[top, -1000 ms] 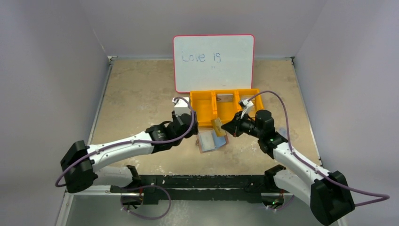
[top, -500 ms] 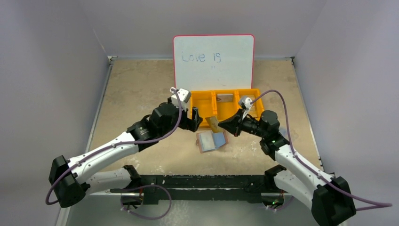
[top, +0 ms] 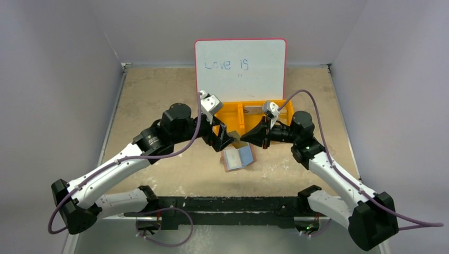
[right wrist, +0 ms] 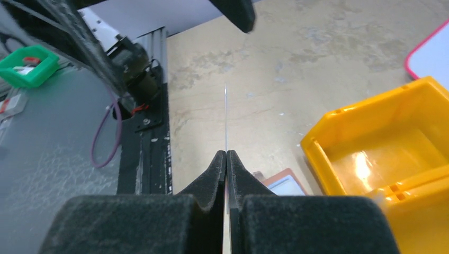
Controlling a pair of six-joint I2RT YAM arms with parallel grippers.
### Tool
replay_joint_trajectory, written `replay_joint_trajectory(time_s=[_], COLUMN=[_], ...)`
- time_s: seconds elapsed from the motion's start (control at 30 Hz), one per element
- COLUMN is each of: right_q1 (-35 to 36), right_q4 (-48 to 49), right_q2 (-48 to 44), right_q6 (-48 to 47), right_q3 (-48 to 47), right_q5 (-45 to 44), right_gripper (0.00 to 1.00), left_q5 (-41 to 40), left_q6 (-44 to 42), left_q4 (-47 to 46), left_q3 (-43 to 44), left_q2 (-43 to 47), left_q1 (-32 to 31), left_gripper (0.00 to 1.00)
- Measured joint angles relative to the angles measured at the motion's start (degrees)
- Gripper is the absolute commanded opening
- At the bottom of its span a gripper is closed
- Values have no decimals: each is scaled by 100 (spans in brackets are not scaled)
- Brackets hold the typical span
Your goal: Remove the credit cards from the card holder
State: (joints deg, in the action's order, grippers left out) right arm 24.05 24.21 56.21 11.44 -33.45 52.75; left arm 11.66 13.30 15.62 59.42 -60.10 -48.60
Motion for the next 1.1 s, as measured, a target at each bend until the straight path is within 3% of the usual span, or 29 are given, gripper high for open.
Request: replay_joint_trajectory(time_s=[0.4, 0.6, 0.8, 0.97, 1.1], right_q1=[7, 7, 7, 4, 4], right_q4=[-369, -601, -785, -931, -1115], right_q2=[278, 387, 527, 686, 717], right_q6=[-254, -433, -566, -654, -741], right_q3=[-354, -518, -706, -857, -1021], right_q5=[1040, 1296, 1434, 1429, 1432], right_gripper=[0, 0, 0, 38, 45], left_q5=[863, 1075, 1244, 1305, 1224], left_q6=[-476, -695, -826, -859, -815], left_q4=[688, 907, 981, 988, 876], left_q3=[273, 382, 385, 387, 352], left_q2=[-678, -726, -732, -732, -688], left_q1=[28, 33, 33, 31, 33], left_gripper=[66, 39, 0, 0, 0])
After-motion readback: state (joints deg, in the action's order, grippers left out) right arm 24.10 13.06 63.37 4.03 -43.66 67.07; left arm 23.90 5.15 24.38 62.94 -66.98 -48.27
